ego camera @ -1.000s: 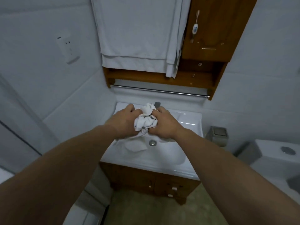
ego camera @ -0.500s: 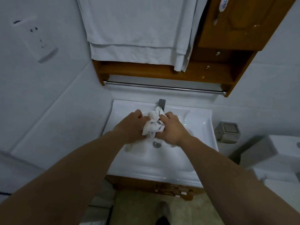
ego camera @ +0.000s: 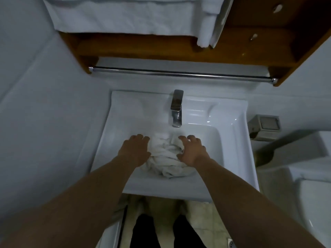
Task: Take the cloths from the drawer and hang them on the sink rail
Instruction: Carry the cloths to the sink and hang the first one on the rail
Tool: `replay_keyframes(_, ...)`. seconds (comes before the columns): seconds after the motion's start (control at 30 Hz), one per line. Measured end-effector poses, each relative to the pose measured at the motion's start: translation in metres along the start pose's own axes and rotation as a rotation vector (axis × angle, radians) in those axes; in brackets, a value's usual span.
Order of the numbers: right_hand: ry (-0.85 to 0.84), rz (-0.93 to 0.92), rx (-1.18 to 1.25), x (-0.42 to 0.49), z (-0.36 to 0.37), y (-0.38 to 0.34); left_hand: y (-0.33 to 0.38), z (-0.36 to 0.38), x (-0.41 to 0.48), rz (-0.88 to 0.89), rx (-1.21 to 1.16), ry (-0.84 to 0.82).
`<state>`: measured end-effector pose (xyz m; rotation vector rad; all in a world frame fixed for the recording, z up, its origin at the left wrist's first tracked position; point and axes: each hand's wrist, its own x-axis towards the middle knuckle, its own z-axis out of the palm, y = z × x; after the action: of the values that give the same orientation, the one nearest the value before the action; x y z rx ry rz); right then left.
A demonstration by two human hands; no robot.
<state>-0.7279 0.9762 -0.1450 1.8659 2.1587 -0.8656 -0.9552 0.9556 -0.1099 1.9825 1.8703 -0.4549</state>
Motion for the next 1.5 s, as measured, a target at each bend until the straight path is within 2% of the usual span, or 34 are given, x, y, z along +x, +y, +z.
replay_keyframes(0.23,-0.069,0.081,0.115,0.031,0.032,0.000,-0.023,0.042,0.041,0.084,-0.026,-0.101)
replay_keyframes(0.37,-0.048,0.087,0.167,0.061,0.056,-0.013,-0.038,0.070,0.063,0.117,-0.055,-0.123)
replay_keyframes(0.53,-0.090,0.057,0.051,0.096,0.094,-0.024,-0.055,0.101,0.093,0.100,-0.036,-0.155)
replay_keyframes(0.73,-0.031,0.032,-0.097,0.126,0.128,-0.024,-0.044,0.122,0.126,0.165,-0.113,-0.131)
replay_keyframes(0.87,-0.038,0.007,-0.073,0.124,0.123,-0.027,-0.034,0.126,0.129,0.206,-0.074,-0.180)
replay_keyframes(0.97,-0.031,0.021,-0.004,0.116,0.096,-0.028,-0.032,0.106,0.122,0.216,-0.048,-0.177)
replay_keyframes(1.13,-0.124,-0.100,0.090,0.100,0.006,-0.055,-0.026,0.023,0.099,0.199,-0.103,-0.083)
replay_keyframes(1.3,-0.049,-0.211,0.130,0.074,-0.103,-0.098,-0.019,-0.083,0.066,0.226,-0.118,0.016)
replay_keyframes(1.5,0.140,-0.311,0.180,0.045,-0.213,-0.145,-0.021,-0.202,0.026,0.188,-0.135,0.403)
